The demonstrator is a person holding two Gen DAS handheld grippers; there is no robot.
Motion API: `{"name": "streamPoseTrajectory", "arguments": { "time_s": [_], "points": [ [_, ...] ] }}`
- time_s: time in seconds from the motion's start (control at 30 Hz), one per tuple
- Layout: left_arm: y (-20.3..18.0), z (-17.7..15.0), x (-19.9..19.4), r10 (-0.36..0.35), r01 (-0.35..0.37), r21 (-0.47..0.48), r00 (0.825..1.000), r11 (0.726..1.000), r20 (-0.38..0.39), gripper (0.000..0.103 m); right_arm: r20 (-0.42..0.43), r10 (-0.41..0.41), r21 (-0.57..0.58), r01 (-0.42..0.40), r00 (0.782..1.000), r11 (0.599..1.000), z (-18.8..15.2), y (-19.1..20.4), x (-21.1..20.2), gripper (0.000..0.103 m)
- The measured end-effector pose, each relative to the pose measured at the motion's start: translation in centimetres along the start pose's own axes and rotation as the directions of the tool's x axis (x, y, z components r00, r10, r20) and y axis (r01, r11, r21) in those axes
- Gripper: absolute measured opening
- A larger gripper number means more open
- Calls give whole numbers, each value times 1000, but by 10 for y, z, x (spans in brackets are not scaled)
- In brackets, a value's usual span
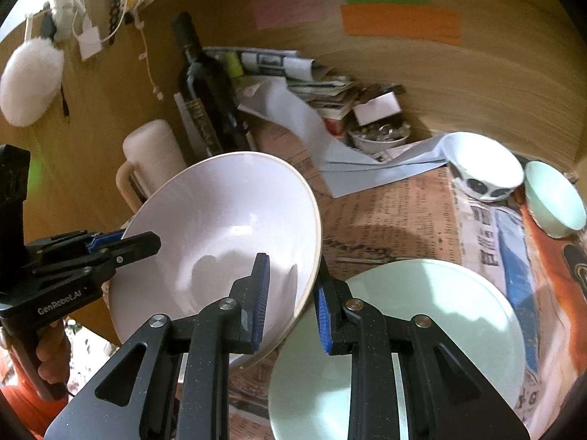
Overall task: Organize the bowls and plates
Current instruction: 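Lift the pale pink bowl with both grippers and lower it onto the mint green plate, then open both grippers and withdraw from the pale pink bowl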
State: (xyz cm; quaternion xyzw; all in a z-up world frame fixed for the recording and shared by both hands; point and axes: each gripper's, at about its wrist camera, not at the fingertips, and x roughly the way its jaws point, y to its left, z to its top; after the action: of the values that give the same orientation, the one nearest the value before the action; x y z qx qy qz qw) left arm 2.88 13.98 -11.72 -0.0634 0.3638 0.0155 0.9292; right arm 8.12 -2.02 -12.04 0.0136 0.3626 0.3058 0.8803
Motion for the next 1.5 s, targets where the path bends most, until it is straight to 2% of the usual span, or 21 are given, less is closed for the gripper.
{"name": "streamPoseTrajectory", "arguments": {
  "time_s": [0.2, 0.57, 0.9, 1.13, 1.27, 1.37, 1.43, 1.5],
  "points": [
    [16, -8, 5, 17, -18, -34, 1000, 999, -23, 21, -45, 28, -14, -28, 999, 1000, 0, 6, 18, 21],
    [30, -19, 26, 8, -14, -75, 996, 997, -86, 21, -133, 43, 9, -42, 990, 999, -6, 3, 45, 21],
    [31, -23, 31, 14, -20, -68, 996, 997, -86, 21, -162, 63, 26, -60, 985, 998, -6, 1, 51, 21],
    [31, -21, 27, 44, -49, -67, 996, 997, -74, 21, -89, 51, 30, -49, 995, 998, -4, -7, 33, 24],
    [31, -14, 16, 65, -69, -75, 997, 995, -49, 22, -25, 41, 45, -40, 999, 998, -1, -19, 11, 29],
    [25, -7, 6, 75, -76, -72, 997, 994, -19, 30, 24, 18, 56, -19, 1000, 998, 2, -32, -9, 35],
    [19, -2, -1, 83, -82, -62, 997, 995, 9, 42, 52, 0, 61, -3, 999, 998, 5, -39, -19, 40],
    [10, 3, -7, 86, -84, -44, 995, 995, 40, 47, 89, -31, 64, 26, 996, 998, 8, -49, -32, 44]
  ]
}}
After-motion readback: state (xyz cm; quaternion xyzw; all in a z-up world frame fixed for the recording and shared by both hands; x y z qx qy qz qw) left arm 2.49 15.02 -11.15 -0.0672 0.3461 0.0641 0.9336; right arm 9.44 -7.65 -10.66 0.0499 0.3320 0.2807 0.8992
